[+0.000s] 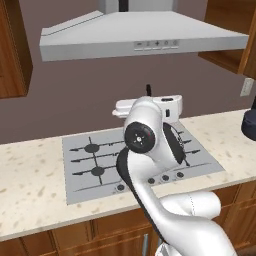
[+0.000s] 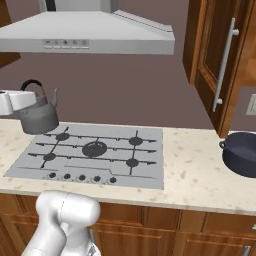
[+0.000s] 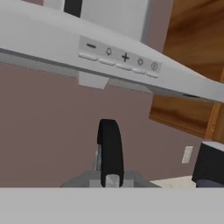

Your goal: Pick the kettle from the cabinet and place it on a stove burner. Then pick the pot from the counter and place it on another stove burner. Finally, turn both burners on.

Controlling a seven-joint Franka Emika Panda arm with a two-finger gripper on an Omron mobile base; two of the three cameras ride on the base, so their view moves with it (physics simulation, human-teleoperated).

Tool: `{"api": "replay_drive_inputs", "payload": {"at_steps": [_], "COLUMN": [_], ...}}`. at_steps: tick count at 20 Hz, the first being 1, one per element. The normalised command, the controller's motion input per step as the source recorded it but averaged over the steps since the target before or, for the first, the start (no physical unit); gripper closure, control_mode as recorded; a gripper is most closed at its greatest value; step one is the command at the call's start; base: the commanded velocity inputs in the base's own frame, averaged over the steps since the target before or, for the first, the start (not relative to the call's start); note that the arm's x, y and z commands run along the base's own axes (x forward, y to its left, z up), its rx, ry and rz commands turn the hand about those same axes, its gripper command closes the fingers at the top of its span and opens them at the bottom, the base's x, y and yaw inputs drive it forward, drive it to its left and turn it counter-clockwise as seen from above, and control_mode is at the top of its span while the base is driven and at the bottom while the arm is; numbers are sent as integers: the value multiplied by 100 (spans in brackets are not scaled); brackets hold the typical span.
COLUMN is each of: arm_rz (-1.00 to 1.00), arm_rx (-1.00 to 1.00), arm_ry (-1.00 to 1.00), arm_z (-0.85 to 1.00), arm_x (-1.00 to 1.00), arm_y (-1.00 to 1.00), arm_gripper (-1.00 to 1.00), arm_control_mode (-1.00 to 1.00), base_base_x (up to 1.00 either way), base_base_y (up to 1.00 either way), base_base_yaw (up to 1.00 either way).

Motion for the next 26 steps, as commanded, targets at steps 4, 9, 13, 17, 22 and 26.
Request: {"api": "replay_drive_inputs", "payload": {"at_steps": [4,9,13,17,22,26], "arm_rz": [-5,-4,-4,-4,-5,-5], "arm_rx": [0,0,0,1,4,0], "arm_ry": [0,-1,0,0,0,0], "arm_z": [-5,-1,-8,-13,-17,-21], "arm_x": [26,21,15,14,18,26], "arm_y": [32,30,29,28,11,3], "arm_gripper": [100,100,100,100,100,100], "arm_control_mode": [-100,-100,-100,-100,-100,-100], "base_base_x": [0,0,0,0,0,0], "base_base_y": [0,0,0,0,0,0], "base_base_yaw": [0,0,0,0,0,0]}}
